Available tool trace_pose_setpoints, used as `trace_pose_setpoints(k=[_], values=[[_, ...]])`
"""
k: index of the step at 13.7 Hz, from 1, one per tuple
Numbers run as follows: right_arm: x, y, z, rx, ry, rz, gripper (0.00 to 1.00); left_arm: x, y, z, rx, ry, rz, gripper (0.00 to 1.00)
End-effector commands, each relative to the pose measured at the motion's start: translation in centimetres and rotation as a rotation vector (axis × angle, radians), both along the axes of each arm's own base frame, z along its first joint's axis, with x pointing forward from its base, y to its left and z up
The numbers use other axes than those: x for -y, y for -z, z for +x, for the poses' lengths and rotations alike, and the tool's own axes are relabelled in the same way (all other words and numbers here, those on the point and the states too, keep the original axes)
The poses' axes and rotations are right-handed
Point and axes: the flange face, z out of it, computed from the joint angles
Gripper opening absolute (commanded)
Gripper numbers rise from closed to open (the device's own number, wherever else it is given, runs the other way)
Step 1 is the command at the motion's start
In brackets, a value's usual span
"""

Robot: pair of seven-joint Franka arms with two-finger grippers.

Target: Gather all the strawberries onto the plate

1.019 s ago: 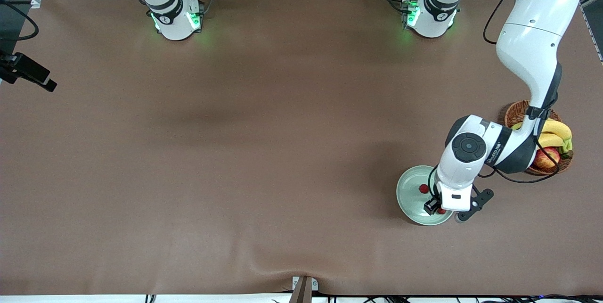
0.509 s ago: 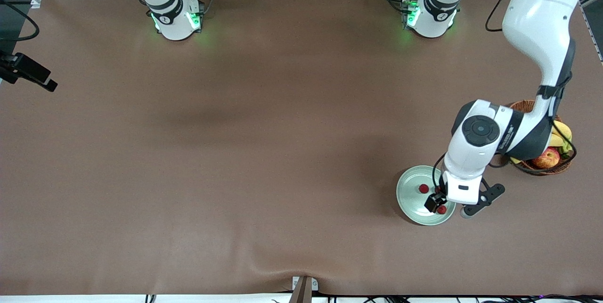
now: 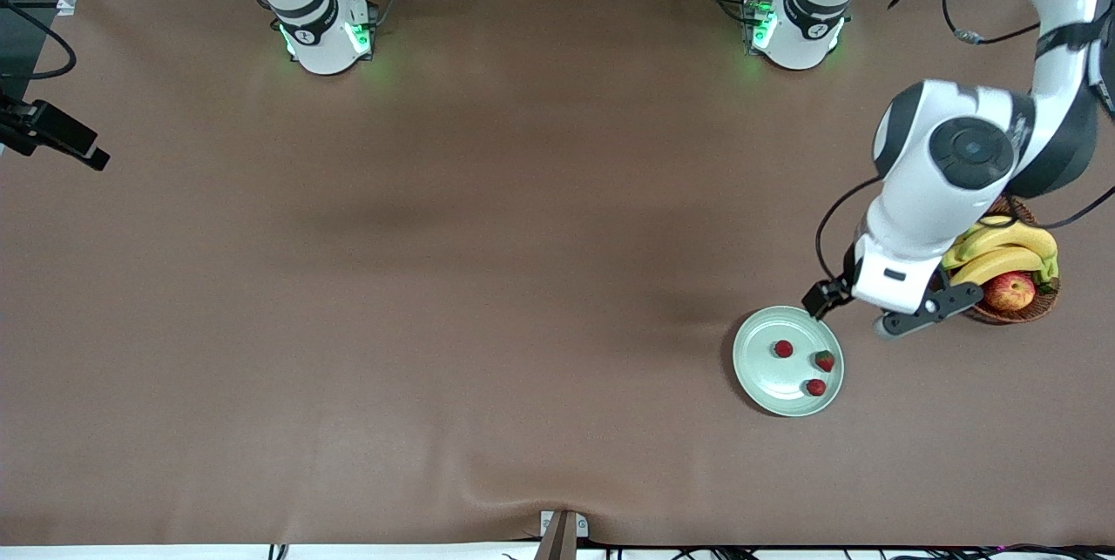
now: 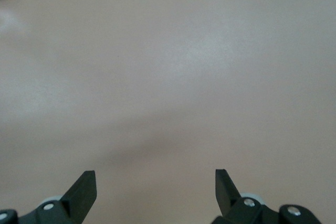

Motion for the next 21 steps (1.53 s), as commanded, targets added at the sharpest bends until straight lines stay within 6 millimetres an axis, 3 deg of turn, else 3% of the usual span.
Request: trace_pose_setpoints(k=[1,6,12,21], values=[[0.3,-0.1,-0.4,-0.013,-0.004,-0.018,1.00,-1.3,-4.5,-3.5,-0.062,0.081,-0.010,1.00],[0.3,0.1,-0.4,-0.019,0.000,-0.017,1.00,-2.9,-10.6,-7.9,-0.177,0.283,0.015,1.00],[0.3,0.0,-0.5,-0.018,-0.003,-0.017,1.00,-5.1,-17.5,-9.8,-0.269,0.430,0.022,1.00],[0.3,0.2,-0.6,-0.033,-0.004,-0.016,1.00,-5.7,-21.4,-11.0,-0.241,0.454,-0.039,1.00]])
